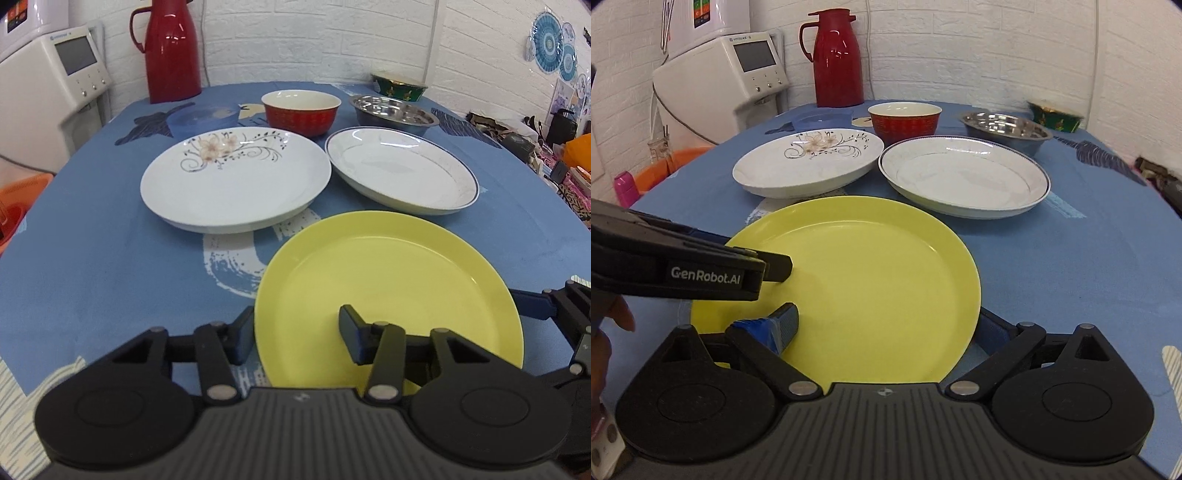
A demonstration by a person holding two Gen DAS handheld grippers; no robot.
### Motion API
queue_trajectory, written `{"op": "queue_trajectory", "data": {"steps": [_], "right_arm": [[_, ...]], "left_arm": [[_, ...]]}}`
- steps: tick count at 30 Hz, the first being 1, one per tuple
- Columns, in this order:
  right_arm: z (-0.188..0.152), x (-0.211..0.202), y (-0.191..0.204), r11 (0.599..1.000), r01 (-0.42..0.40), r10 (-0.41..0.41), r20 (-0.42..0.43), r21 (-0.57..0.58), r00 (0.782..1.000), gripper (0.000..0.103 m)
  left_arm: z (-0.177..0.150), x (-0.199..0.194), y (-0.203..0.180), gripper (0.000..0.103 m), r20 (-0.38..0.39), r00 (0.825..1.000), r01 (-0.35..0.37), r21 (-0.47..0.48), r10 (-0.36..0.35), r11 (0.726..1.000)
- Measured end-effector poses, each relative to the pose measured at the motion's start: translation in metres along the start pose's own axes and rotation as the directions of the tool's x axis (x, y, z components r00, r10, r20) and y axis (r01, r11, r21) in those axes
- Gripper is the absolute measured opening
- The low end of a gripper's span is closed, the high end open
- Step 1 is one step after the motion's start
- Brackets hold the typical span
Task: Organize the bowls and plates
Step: 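Slide the yellow plate toward the table edge and open the left tool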
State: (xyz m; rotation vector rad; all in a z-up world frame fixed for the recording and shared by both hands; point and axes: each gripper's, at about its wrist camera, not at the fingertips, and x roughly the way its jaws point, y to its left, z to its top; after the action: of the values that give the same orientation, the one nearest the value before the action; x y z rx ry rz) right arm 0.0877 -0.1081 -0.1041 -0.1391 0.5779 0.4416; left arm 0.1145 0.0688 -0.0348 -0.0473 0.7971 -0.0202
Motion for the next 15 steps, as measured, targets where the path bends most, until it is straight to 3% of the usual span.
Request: {"op": "queue_trajectory", "data": {"steps": [3, 9, 15], "right_arm": [[0.001, 0.0, 0.003, 1.0, -0.008, 0.008, 0.002, 0.01, 1.0, 0.084], [0.008, -0.014, 0.022, 1.0, -0.024, 0.024, 0.025, -0.007, 0.999, 0.084], [0.01, -0.014, 0.056, 0.993, -0.117, 0.118, 0.031, -0.034, 0.992, 0.084]], "left_arm": [[-0.003, -0.003, 0.007, 0.043, 0.0, 1.0, 0.023, -0.026, -0.023, 0.999], [-0.013, -0.022, 0.026, 0.043, -0.008, 0.999, 0.045, -0.094, -0.046, 0.995], [-0.021, -0.045, 0.054, 0.043, 0.003, 0.999, -0.045, -0.112, 0.045, 0.993]]}}
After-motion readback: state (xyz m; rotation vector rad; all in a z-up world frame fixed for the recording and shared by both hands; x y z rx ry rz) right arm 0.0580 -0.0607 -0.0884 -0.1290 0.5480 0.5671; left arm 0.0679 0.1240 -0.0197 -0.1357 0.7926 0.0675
